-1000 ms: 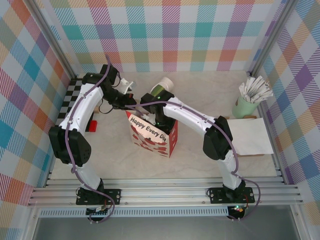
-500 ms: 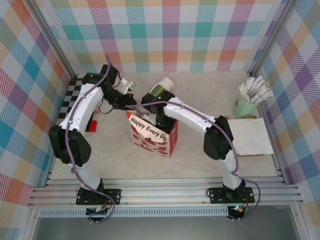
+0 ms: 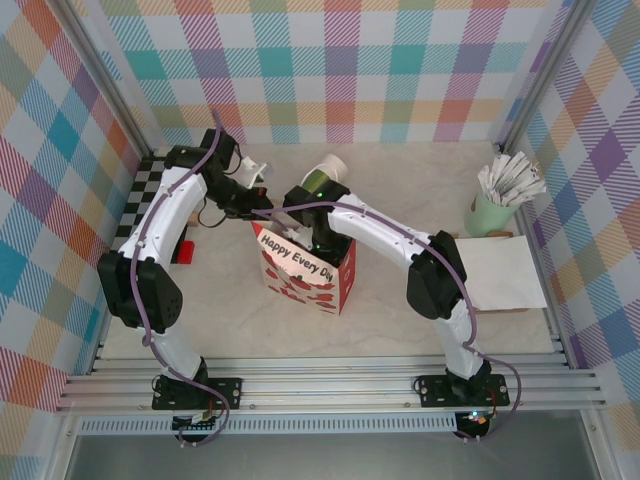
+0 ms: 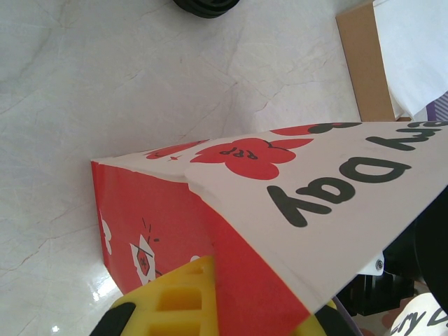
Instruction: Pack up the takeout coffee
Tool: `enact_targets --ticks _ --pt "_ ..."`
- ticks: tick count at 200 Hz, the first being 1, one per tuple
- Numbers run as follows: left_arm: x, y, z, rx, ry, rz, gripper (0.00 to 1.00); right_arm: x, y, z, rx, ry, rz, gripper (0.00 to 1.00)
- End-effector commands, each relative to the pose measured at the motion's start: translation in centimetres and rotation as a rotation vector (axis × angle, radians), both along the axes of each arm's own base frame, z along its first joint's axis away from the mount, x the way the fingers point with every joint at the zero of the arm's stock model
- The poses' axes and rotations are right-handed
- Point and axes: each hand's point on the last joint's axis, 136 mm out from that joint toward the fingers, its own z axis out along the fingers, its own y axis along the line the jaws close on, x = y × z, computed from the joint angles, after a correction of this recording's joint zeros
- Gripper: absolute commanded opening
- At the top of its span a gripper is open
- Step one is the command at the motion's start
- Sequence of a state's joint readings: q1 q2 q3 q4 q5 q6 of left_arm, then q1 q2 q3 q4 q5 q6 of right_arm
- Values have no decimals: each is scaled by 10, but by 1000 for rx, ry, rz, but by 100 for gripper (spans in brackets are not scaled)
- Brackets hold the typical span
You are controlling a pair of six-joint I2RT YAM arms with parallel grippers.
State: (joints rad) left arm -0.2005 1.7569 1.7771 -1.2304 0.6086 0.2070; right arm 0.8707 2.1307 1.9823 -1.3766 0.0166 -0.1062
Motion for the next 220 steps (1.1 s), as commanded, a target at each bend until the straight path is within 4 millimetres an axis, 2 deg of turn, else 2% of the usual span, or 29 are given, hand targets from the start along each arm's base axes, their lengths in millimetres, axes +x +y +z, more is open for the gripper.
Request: enact_targets --ticks 1,142,220 --pt "4 1 6 -13 -35 -16 0 -16 -20 -65 -174 121 32 53" --pt "3 1 6 -16 -31 -16 0 -14 -18 -66 -170 117 33 53" --pt "3 3 4 -10 -28 -12 0 -8 -12 -56 -134 81 23 53"
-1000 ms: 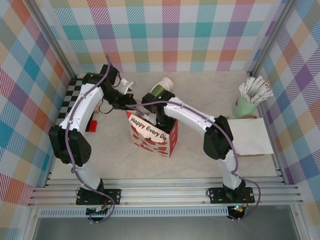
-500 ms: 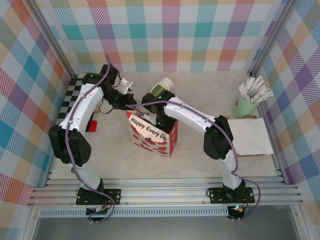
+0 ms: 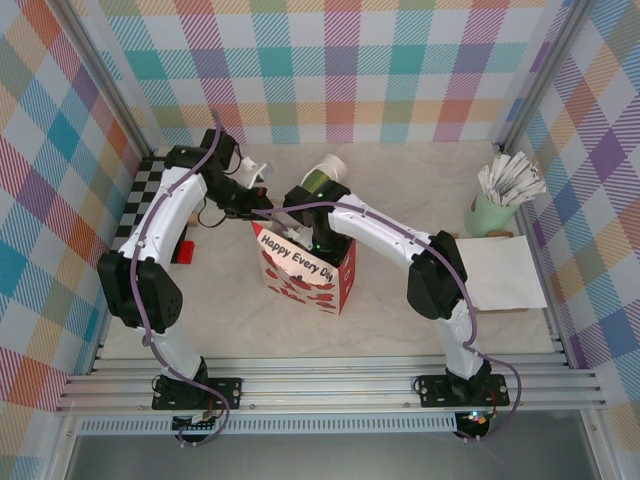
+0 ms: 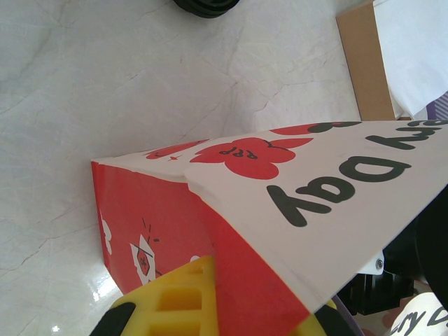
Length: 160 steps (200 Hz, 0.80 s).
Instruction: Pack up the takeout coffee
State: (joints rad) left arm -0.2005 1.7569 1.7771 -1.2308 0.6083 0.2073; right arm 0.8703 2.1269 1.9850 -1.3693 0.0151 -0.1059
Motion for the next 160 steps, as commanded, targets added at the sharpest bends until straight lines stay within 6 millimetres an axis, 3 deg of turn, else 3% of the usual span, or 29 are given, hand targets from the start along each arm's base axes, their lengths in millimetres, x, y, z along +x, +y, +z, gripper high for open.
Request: enact_targets --ticks 1,79,160 --pt "3 3 4 -12 -29 -12 0 -9 -14 -58 -145 88 23 53" --pt "3 3 5 -10 -33 -12 0 -9 -15 -58 -149 87 27 53" --pt "5 2 6 -21 -45 -13 0 -2 -6 -47 -113 61 18 55"
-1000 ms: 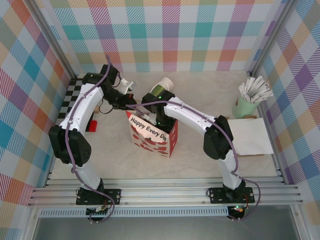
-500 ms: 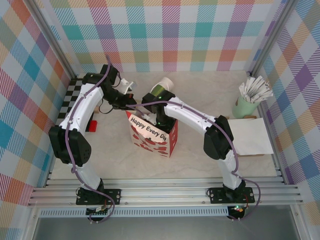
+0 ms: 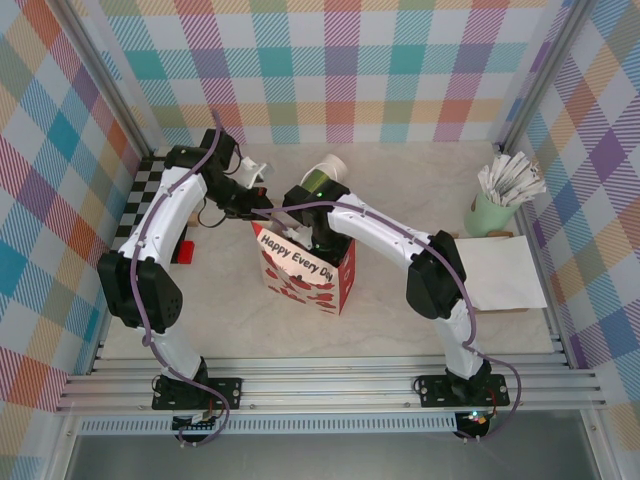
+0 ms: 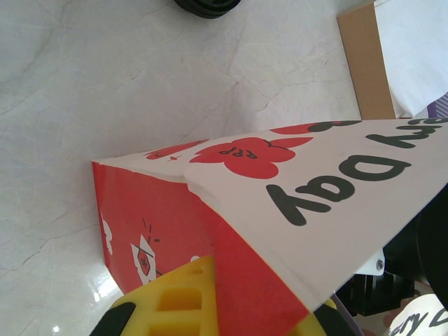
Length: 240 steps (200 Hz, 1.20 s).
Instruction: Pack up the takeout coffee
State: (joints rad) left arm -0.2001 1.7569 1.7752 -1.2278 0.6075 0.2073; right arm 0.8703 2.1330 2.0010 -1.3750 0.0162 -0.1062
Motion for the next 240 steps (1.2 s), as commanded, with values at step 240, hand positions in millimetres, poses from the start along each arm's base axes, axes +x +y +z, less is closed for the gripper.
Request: enact_targets --ticks 240 --pt "-3 4 41 -41 -275 -41 0 13 20 13 72 -33 -29 71"
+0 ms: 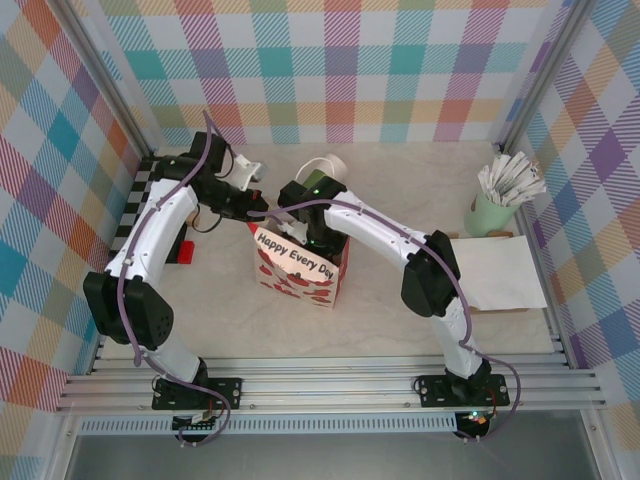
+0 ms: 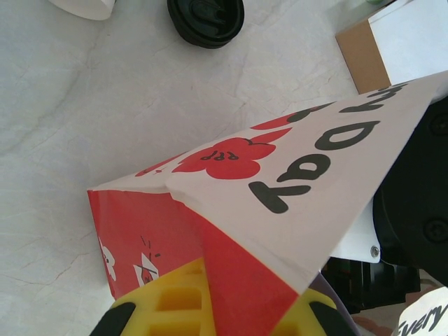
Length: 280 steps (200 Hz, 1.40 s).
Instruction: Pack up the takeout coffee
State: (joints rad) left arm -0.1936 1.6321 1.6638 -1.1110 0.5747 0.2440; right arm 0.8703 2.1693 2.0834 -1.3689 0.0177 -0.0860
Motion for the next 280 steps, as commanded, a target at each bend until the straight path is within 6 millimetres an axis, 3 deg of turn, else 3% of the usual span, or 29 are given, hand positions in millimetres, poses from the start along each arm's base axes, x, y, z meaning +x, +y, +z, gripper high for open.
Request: enact_targets --ticks 1,119,280 --pt "2 -4 27 -50 -118 -33 0 1 5 7 36 -1 -9 71" --pt "3 1 15 -10 -112 -44 0 5 4 22 62 -26 -25 76" --pt "4 2 18 -1 -142 -42 0 3 0 37 87 -49 -38 85"
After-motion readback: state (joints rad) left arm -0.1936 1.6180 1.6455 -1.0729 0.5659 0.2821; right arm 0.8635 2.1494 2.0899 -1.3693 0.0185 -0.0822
